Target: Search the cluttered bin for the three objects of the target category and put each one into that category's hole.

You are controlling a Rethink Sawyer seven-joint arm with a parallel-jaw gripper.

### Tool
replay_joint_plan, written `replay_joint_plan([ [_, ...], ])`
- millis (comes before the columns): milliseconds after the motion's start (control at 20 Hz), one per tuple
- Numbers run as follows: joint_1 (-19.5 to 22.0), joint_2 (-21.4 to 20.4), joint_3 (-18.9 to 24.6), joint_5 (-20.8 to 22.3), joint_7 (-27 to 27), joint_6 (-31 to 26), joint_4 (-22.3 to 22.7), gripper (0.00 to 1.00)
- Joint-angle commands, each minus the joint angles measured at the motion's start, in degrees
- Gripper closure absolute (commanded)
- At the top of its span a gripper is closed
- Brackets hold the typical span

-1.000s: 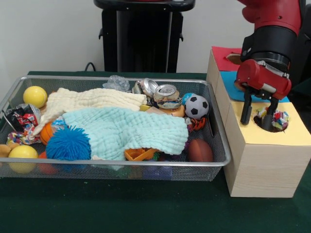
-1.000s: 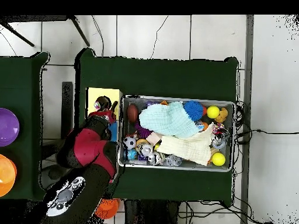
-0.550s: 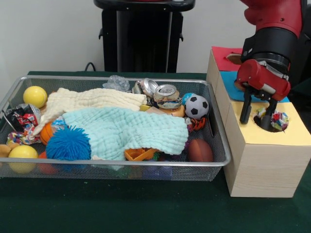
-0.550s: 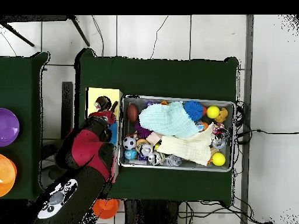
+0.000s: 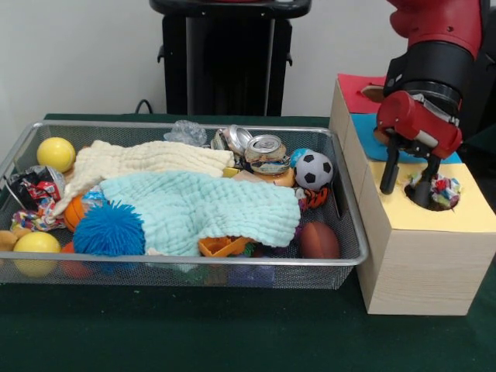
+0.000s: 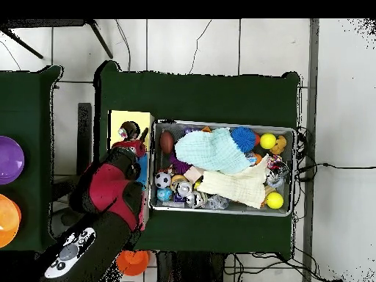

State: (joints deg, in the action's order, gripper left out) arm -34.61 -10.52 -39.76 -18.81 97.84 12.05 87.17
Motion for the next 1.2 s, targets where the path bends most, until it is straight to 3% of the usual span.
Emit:
replay_joint_plan([
  [50, 2.8, -3.0, 7.3, 2.4, 10.2, -5.5, 8.4, 0.0],
  [250, 3.0, -6.1, 7.1, 2.6, 9.0, -9.1, 8.8, 0.0],
  [650, 3.6, -8.3, 7.2, 2.8, 7.2, -13.2, 8.9, 0.0],
  [800, 5.5, -10.3, 10.0, 4.3, 6.8, -13.2, 9.7, 0.0],
  [1000, 11.8, -14.0, 19.3, 8.5, 6.0, -11.1, 12.1, 0.0],
  [1200, 15.2, -15.3, 24.0, 11.5, 6.9, -8.7, 13.4, 0.0],
])
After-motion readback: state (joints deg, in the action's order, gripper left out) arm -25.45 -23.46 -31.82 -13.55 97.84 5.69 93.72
